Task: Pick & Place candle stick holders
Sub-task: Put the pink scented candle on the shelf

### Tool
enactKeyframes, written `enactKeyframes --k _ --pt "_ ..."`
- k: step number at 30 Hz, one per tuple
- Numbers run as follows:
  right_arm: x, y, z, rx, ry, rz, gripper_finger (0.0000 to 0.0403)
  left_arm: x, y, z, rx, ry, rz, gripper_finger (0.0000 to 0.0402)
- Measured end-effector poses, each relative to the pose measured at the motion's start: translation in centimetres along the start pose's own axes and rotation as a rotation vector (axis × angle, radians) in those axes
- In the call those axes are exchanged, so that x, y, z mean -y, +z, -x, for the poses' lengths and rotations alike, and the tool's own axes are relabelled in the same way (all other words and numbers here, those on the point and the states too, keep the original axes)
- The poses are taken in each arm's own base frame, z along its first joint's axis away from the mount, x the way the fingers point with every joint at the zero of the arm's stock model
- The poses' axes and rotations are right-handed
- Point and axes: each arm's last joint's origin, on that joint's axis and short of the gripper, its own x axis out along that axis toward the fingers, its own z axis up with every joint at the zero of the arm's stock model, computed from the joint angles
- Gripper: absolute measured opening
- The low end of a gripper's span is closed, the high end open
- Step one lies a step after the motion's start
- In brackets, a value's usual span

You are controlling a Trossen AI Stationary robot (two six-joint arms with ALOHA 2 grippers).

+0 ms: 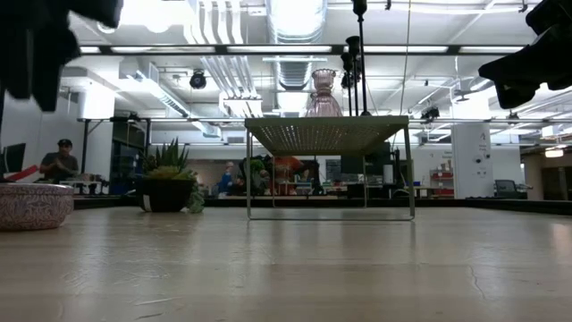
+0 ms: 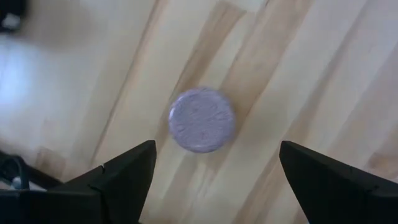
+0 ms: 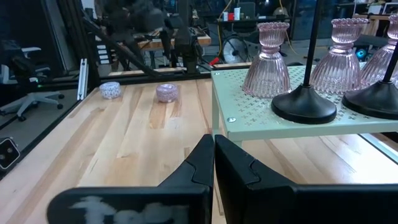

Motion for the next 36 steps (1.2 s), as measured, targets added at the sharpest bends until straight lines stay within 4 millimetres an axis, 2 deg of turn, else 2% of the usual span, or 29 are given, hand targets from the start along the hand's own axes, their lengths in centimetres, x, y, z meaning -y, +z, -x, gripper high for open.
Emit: enactKeyframes --k 8,14,19,23,30,36 --pt "0.0 0.0 0.0 0.0 0.0 -0.002 0.0008 -0.9 -1.5 -3.8 -0.032 -0.019 0.026 0.0344" --pt "0.0 0.0 0.0 0.0 0.0 0.0 0.0008 -0.6 -1.6 -4.8 -0.031 -0.08 0.026 0.0344" --pt "0.0 0.0 0.0 0.0 0.0 0.0 0.0008 -1.6 -1.9 -6.2 -0.048 -0.038 0.02 0.0344" --pt "0.0 0.0 0.0 0.0 0.0 -0.002 0.0008 -2.1 -1.6 -7.5 -0.036 -0.068 0.026 0.0344" --pt "0.0 0.0 0.0 0.0 0.0 0.0 0.0008 -3.1 -1.4 -8.4 -0.036 -0.059 0.028 0.0344" --pt "0.0 0.0 0.0 0.0 0.0 -0.001 0.0008 -3.2 -1.5 -8.7 -0.029 -0.077 0.033 0.0341"
